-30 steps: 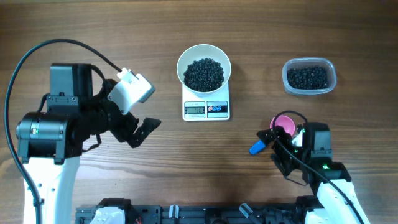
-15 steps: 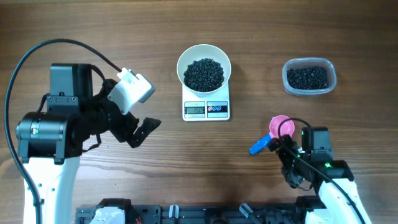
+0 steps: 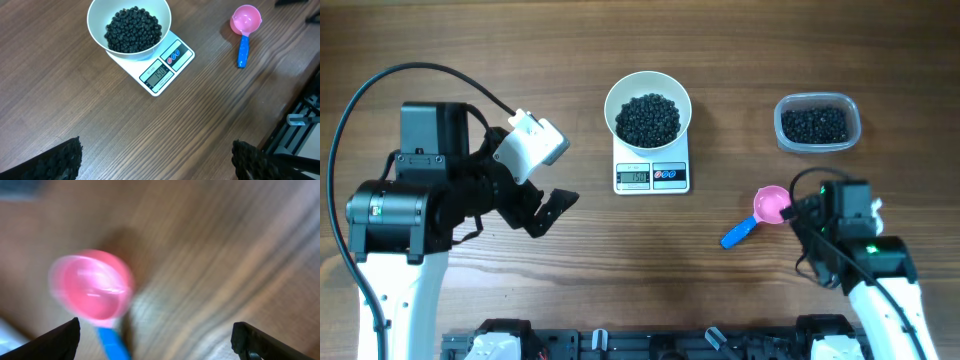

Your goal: Scoop item into bowl and weigh 150g on scale

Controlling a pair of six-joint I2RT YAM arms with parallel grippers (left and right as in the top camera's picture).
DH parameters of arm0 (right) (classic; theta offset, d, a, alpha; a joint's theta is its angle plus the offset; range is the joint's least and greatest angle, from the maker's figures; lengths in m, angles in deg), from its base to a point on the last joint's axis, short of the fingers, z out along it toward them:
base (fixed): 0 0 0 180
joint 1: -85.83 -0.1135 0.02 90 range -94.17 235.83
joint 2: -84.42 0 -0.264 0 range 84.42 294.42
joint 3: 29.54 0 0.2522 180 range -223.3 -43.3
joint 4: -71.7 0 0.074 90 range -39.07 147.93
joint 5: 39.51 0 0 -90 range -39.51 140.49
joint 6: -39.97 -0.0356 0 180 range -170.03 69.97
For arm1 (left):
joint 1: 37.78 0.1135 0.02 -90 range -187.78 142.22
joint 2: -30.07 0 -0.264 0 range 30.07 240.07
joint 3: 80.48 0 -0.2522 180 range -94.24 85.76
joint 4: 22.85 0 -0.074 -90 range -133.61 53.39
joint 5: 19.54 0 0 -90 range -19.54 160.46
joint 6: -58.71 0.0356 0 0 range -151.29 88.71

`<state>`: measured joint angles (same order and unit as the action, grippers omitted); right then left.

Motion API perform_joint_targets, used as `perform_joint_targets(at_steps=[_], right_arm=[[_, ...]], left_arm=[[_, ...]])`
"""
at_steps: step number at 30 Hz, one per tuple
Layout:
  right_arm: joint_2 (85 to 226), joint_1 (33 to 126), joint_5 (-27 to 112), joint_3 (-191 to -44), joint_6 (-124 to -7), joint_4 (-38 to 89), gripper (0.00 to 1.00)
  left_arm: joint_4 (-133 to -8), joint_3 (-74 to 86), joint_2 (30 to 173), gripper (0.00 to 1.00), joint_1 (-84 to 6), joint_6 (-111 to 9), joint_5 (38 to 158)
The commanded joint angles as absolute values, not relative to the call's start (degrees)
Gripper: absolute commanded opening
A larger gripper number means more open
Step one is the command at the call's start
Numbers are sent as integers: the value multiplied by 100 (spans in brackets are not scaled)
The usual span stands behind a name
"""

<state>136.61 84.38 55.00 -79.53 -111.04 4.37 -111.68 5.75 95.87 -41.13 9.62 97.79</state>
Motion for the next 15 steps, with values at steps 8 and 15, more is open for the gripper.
perform_joint_targets(at_steps=[8,15], right_arm=[[13403,8442,4849,-9955,-9375,1631,100],[13331,8440,4744,-10018,-9703,1771,100]], left_arm=[[-11168,475,9609,100,-4076,1029,9827],[-11168,475,9609,100,-4076,1029,9827]])
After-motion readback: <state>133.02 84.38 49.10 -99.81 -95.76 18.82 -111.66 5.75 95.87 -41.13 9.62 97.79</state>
